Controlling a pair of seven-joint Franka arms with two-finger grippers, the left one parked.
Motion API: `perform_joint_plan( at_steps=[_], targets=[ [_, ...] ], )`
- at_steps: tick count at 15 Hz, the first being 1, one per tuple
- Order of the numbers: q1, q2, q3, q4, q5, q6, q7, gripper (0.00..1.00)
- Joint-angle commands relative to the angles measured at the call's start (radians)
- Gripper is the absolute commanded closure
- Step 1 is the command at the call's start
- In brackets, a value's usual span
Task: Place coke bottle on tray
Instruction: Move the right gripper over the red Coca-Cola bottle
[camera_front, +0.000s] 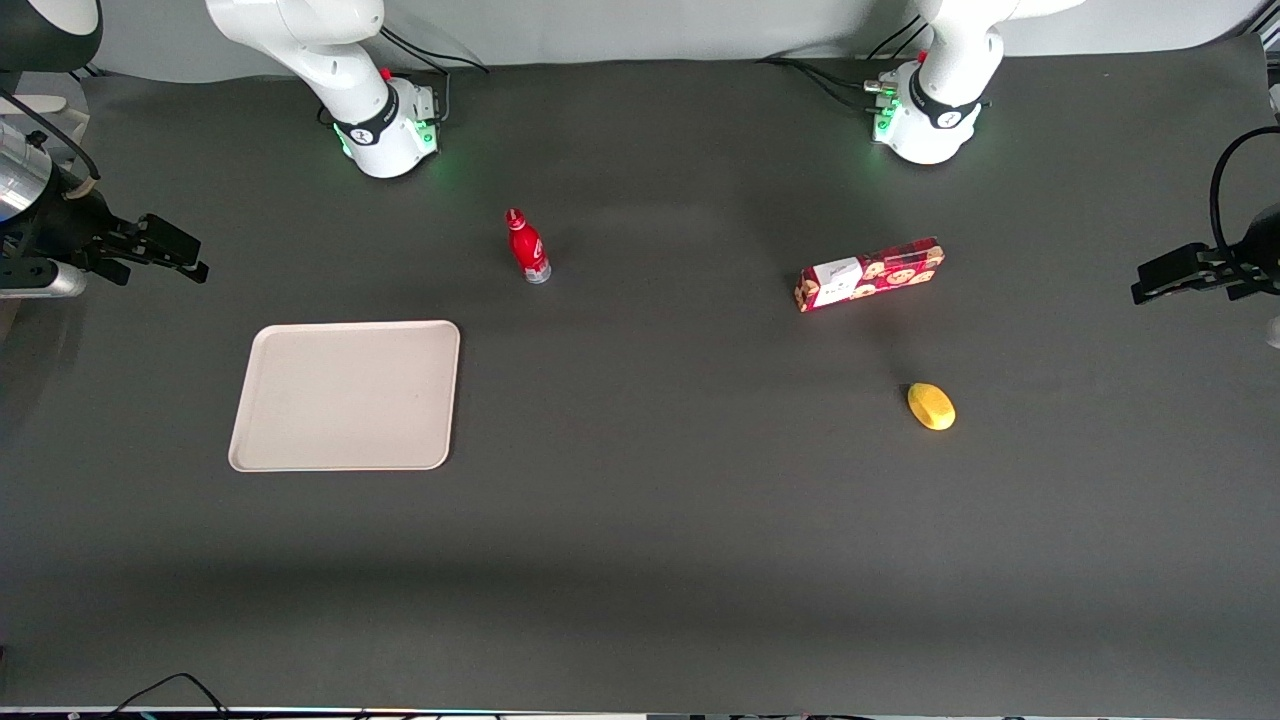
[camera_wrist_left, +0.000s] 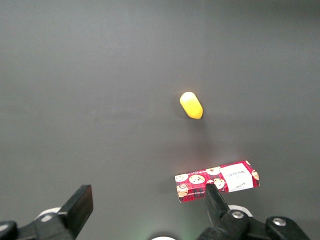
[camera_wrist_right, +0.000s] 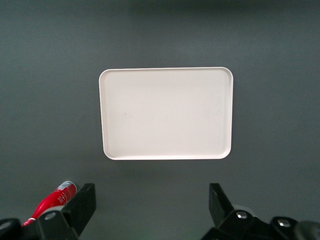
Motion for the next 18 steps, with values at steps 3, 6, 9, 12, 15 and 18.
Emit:
perform_joint_plan(
  at_steps=[3, 6, 9, 12, 15, 18],
  targets=[
    [0.016, 0.018, -0.003, 0.026, 0.019, -0.021, 0.03, 0.0],
    [0.026, 0.019, 0.063, 0.001, 0.012, -0.026, 0.035, 0.0],
    [0.029, 0.022, 0.229, -0.054, 0.022, -0.014, 0.249, 0.0],
    [0.027, 0.013, 0.382, -0.157, 0.076, 0.057, 0.351, 0.0],
    [0.027, 0.002, 0.51, -0.246, 0.102, 0.132, 0.404, 0.0],
    [0.027, -0.051, 0.604, -0.37, 0.105, 0.219, 0.513, 0.0]
  ],
)
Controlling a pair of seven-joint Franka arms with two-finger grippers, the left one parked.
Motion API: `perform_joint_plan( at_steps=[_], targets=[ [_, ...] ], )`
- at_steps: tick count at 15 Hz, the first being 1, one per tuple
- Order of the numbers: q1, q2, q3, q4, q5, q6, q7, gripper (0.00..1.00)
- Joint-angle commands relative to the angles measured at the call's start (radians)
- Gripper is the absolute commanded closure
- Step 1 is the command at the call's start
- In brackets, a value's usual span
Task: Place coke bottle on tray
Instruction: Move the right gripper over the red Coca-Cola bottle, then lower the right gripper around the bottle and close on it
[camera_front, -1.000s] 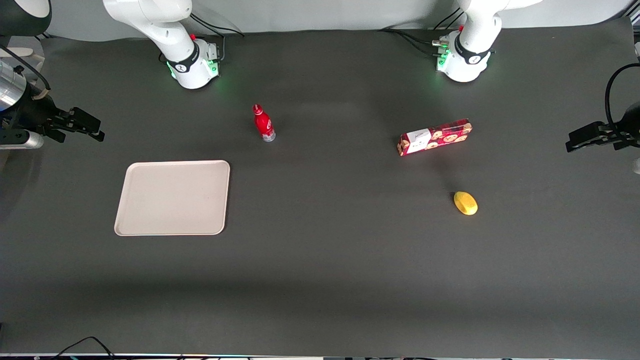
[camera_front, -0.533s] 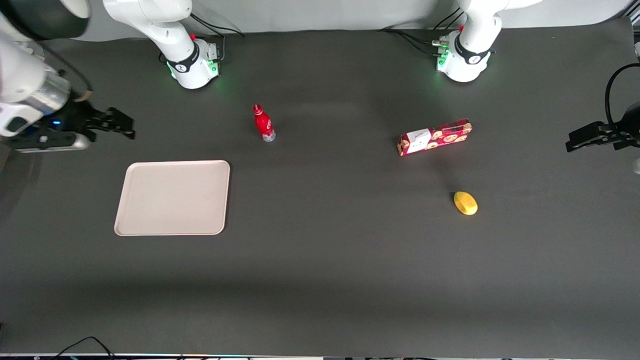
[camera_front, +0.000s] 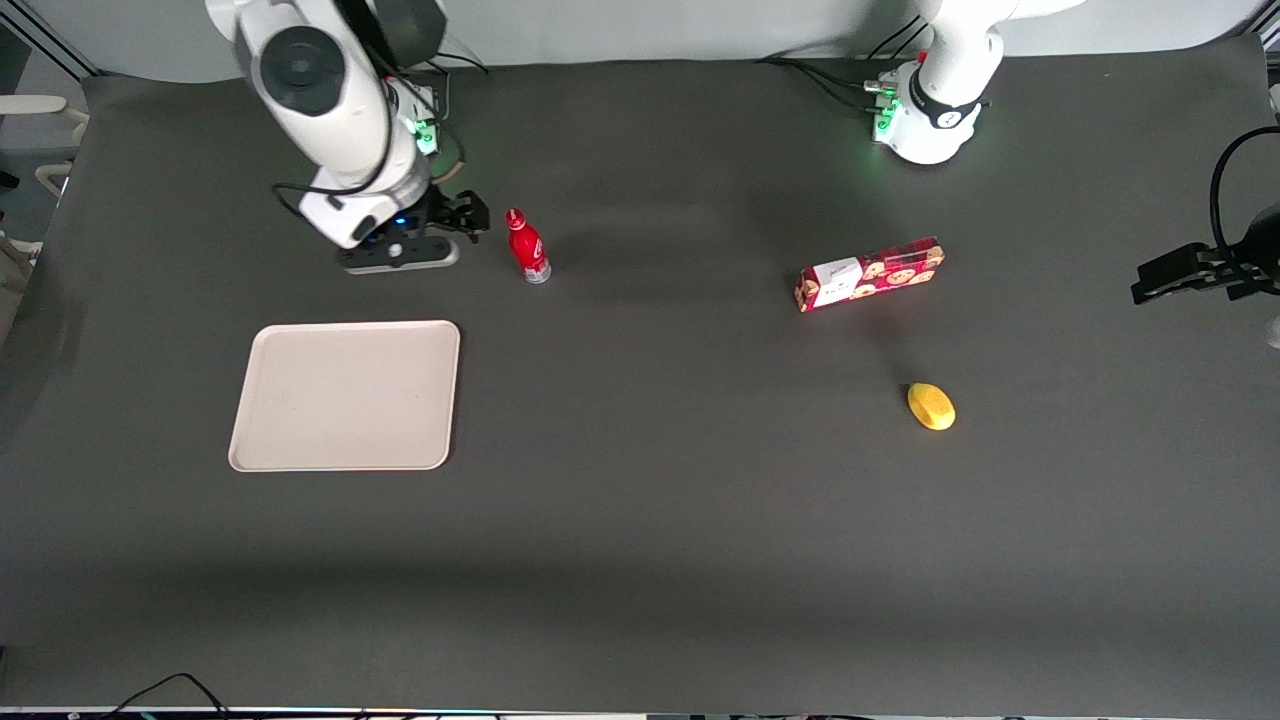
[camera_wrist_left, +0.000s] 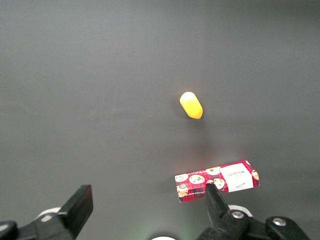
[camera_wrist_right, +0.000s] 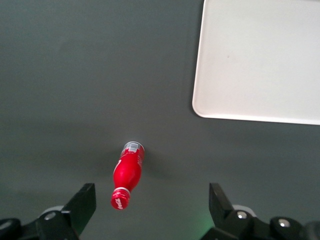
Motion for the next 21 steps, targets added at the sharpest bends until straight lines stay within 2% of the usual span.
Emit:
perform_joint_plan(
  at_steps=[1, 4, 12, 18, 21],
  targets=[
    [-0.007, -0.085, 0.083, -0.147, 0.035, 0.093, 0.088, 0.0],
    [-0.007, -0.084, 0.136, -0.201, 0.061, 0.135, 0.123, 0.0],
    [-0.006, -0.055, 0.231, -0.379, 0.063, 0.397, 0.189, 0.0],
    [-0.006, -0.021, 0.258, -0.405, 0.064, 0.415, 0.223, 0.0],
    [-0.006, -0.021, 0.278, -0.434, 0.1, 0.481, 0.225, 0.0]
  ],
)
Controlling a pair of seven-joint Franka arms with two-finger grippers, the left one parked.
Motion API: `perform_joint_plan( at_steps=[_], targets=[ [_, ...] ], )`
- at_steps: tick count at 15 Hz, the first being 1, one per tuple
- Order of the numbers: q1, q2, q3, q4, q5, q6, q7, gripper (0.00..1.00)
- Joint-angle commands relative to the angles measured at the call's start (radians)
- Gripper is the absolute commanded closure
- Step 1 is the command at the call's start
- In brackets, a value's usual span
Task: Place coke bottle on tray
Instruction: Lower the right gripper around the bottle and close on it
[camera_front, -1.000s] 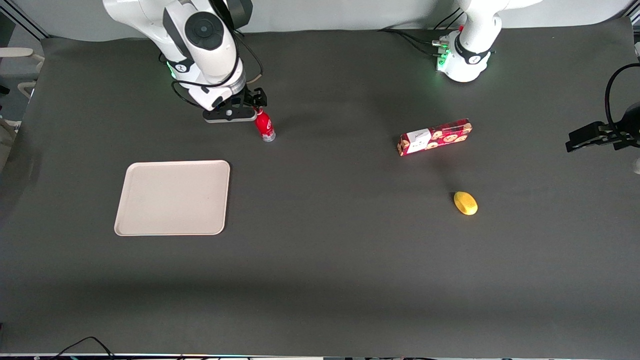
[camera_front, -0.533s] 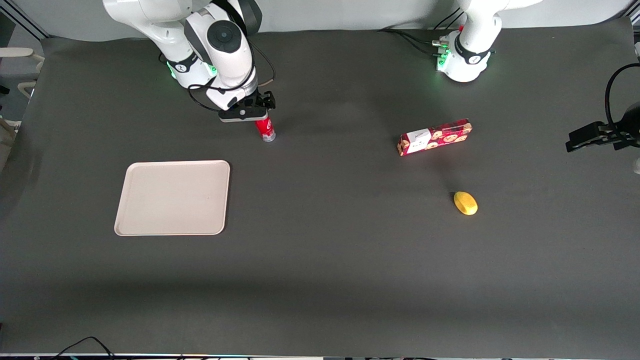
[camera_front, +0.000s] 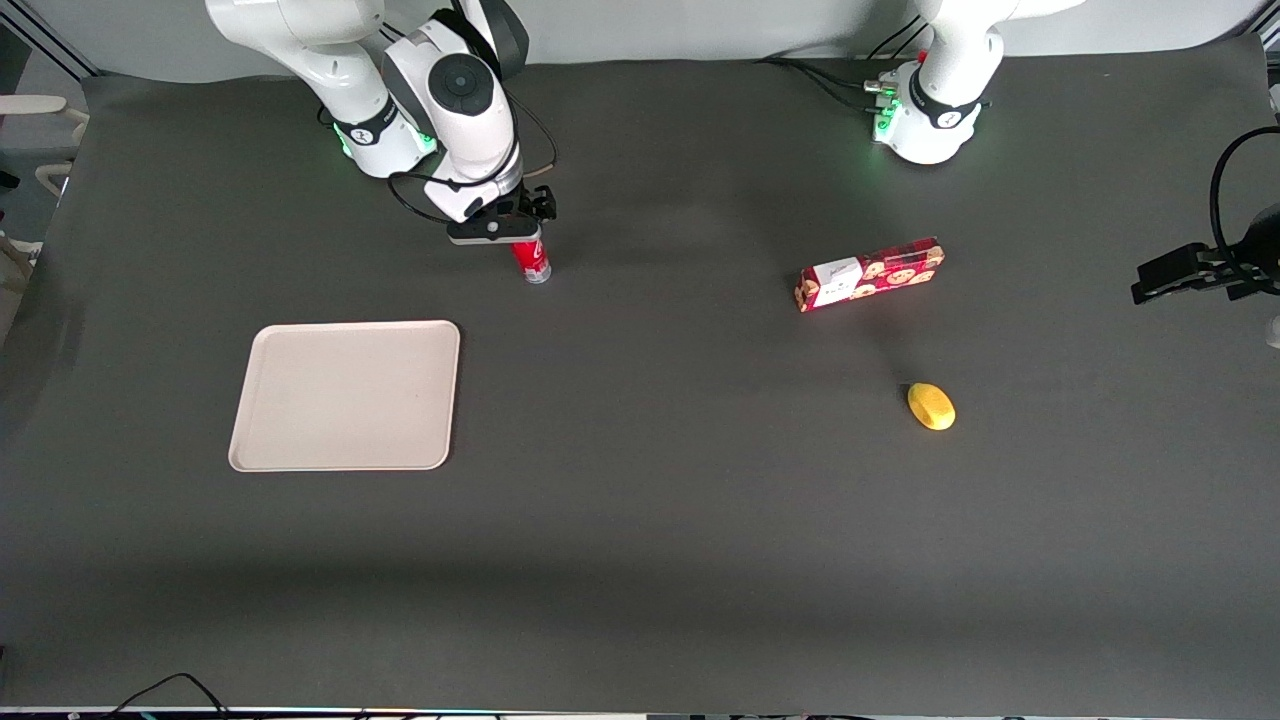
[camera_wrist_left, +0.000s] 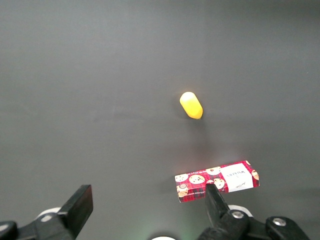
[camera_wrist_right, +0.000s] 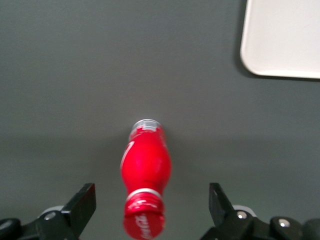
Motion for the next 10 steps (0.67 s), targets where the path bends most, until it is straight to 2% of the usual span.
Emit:
perform_joint_plan(
  at_steps=[1, 3, 4, 8, 10],
  targets=[
    [-0.005, 0.002, 0.023, -0.029, 0.044, 0.056, 0.022, 0.0],
    [-0.005, 0.003, 0.023, -0.029, 0.044, 0.052, 0.022, 0.01],
    [-0.005, 0.005, 0.023, -0.033, 0.044, 0.05, 0.022, 0.06],
    [-0.005, 0.006, 0.023, -0.031, 0.044, 0.047, 0.022, 0.63],
    [-0.006, 0.012, 0.023, -0.026, 0.044, 0.045, 0.023, 0.97]
  ],
)
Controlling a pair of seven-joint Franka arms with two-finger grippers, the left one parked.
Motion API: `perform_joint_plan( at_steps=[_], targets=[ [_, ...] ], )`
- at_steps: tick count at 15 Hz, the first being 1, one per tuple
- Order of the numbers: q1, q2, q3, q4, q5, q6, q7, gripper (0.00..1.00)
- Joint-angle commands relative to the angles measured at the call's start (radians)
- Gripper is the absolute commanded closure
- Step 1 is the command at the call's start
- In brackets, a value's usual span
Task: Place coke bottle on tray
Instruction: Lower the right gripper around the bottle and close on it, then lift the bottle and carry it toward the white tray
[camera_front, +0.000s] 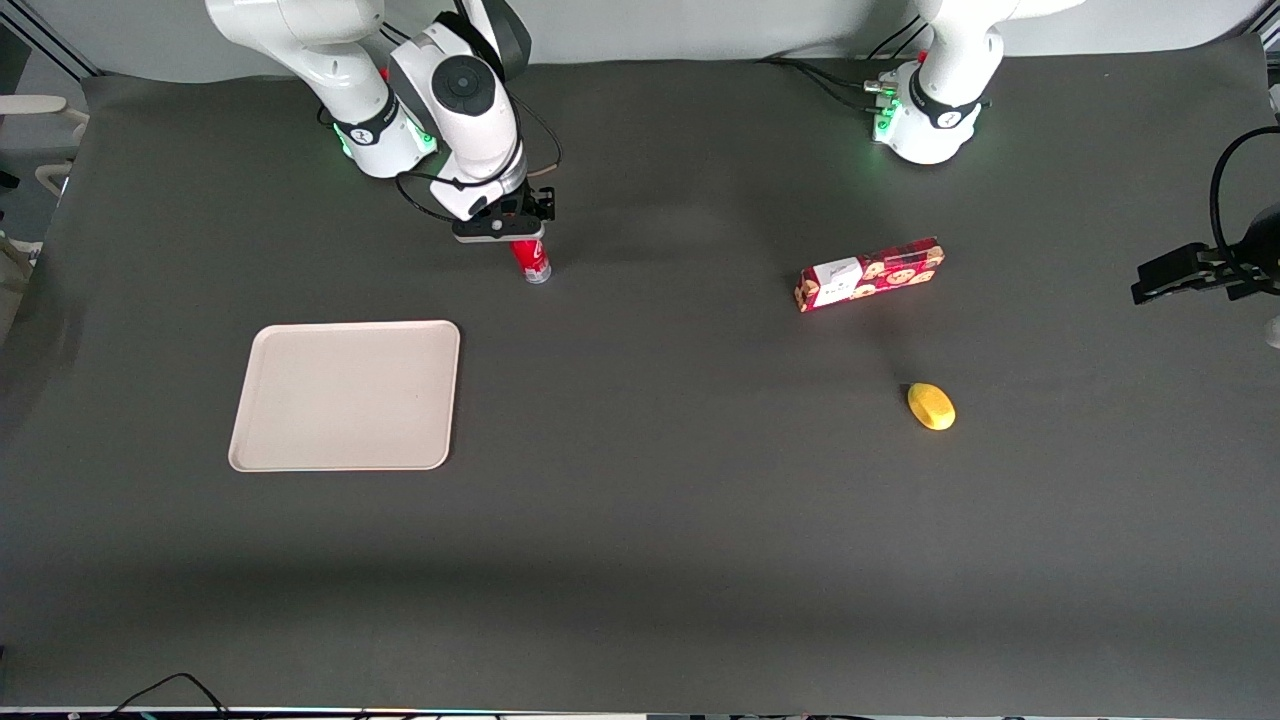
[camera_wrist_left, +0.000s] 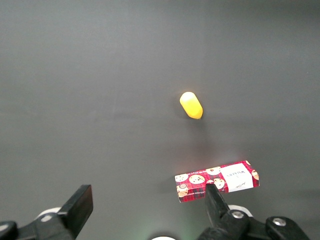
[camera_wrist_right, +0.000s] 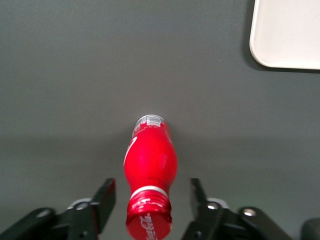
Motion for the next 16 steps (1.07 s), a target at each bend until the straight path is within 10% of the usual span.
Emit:
perform_joint_plan(
  at_steps=[1, 9, 16],
  targets=[
    [-0.006, 0.009, 0.007, 0.005, 0.024, 0.009, 0.018, 1.0],
    [-0.019, 0.005, -0.038, 0.144, 0.041, -0.146, 0.025, 1.0],
    [-0.023, 0.009, -0.267, 0.535, -0.059, -0.488, -0.024, 1.0]
  ],
)
